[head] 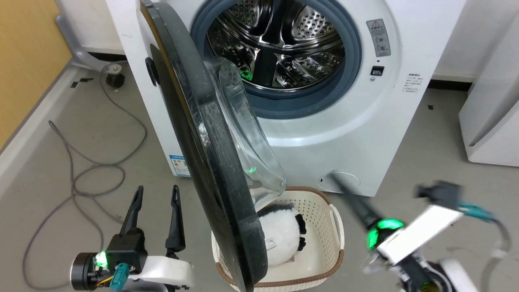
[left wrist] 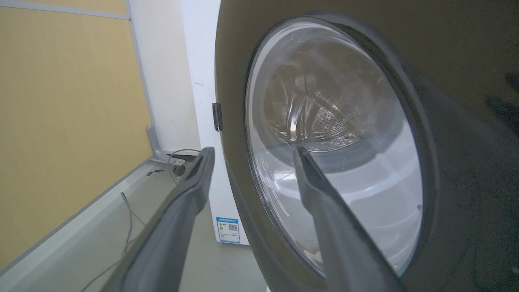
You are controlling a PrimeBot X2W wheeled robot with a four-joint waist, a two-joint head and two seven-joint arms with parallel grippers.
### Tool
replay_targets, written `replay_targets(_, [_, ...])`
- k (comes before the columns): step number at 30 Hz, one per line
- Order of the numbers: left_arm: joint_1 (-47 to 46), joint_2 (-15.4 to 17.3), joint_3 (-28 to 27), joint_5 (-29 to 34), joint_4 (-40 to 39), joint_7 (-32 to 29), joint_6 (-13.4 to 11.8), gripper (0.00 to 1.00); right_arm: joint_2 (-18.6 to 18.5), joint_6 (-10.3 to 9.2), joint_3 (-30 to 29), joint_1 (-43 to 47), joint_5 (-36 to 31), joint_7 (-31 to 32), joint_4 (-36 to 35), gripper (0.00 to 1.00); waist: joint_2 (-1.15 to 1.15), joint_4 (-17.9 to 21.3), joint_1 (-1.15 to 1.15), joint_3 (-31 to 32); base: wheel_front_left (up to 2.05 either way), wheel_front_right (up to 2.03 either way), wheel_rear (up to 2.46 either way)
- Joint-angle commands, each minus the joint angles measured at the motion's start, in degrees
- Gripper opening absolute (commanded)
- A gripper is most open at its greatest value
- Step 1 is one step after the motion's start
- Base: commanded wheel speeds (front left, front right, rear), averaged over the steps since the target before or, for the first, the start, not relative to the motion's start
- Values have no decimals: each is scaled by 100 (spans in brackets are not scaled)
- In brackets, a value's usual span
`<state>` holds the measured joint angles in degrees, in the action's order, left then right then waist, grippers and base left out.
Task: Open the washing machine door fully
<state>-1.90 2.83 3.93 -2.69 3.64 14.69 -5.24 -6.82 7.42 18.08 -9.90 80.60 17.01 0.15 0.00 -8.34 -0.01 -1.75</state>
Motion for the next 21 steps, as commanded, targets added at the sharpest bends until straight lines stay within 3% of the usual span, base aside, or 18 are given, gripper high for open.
replay_targets(1, [99,5,-37,34,18,30,36,100,-76,7,-133,53,-299,-499,-44,0,0,26,1,35,0,0,0])
replay_targets(7, [119,5,-60,35,31,30,59,100,-322,7,-454,36,-1284,-2625,18,0,0,85,1,97,0,0,0])
replay_targets(9, [131,5,-70,37,21,30,53,100,-430,7,-563,51,-1582,-3033,83,0,0,114,1,113,0,0,0])
replay_targets(13, [166,5,-104,49,3,30,57,100,-554,7,-1153,103,-3040,-3194,83,0,0,188,1,128,0,0,0])
replay_targets(16, [179,5,-118,56,-12,30,65,100,-295,7,-1654,244,-4407,-3198,-187,0,0,224,1,125,0,0,0])
replay_targets(21, [186,5,-139,67,-26,30,76,100,-45,7,-2008,587,-6356,-3200,-472,0,0,257,1,116,0,0,0])
